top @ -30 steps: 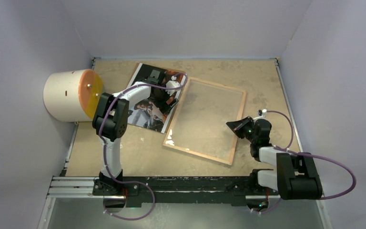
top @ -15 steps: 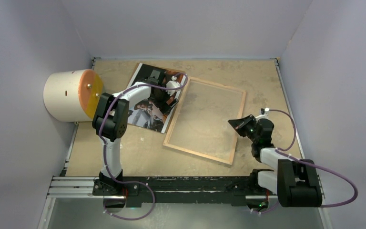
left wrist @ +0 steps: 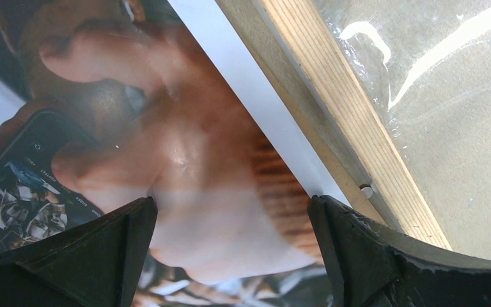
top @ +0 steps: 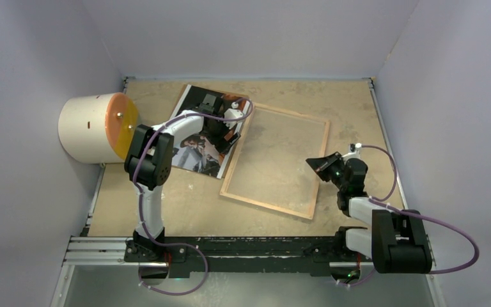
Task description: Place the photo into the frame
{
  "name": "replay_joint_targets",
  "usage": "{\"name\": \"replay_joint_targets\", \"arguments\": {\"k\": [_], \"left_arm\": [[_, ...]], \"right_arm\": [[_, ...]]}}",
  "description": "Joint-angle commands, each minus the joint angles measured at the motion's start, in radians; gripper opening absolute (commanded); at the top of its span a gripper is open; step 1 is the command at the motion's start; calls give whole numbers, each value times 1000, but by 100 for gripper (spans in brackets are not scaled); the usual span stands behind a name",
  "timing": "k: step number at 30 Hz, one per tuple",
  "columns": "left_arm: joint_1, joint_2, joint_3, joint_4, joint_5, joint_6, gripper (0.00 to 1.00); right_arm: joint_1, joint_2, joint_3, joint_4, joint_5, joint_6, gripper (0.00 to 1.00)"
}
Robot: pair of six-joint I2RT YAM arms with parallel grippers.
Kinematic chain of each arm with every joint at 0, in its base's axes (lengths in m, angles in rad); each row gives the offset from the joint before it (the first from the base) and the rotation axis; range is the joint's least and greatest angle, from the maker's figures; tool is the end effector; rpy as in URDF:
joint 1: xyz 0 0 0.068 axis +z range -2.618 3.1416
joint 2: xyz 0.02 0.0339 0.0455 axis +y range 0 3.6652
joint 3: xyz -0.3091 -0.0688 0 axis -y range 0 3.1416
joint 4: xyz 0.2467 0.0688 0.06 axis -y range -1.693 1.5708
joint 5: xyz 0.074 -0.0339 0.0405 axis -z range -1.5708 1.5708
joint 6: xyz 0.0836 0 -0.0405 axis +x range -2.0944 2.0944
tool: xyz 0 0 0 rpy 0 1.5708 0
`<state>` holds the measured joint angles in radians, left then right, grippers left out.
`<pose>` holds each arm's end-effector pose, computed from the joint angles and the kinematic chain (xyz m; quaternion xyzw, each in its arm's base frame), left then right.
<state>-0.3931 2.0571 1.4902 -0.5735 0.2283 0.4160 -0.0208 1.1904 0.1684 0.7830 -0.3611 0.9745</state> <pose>0.4266 -0.1974 0.1636 0.4044 0.8827 -0.1088 0.2134 0.2336 0.0247 0.1853 0.2718 0.7327 0.4044 0.4751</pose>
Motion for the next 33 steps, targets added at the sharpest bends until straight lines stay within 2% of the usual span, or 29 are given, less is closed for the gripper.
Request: {"name": "replay_joint_targets", "arguments": {"k": [1,13,19,33], "left_arm": [[-34,51,-39,-10,14,24,99],[-46,64,-39,-8,9,28,99],[-47,64,-44,-8,9,30,99],[-55,61,-58,-8,21,39,98]], "right_arm": [[-5,-17,19,134,-27,-10,0],[0,-15,-9,266,-94,6,0],[10,-37,-29,319,-76,15,0],[71,14,-52,321,-21,47,0]]}}
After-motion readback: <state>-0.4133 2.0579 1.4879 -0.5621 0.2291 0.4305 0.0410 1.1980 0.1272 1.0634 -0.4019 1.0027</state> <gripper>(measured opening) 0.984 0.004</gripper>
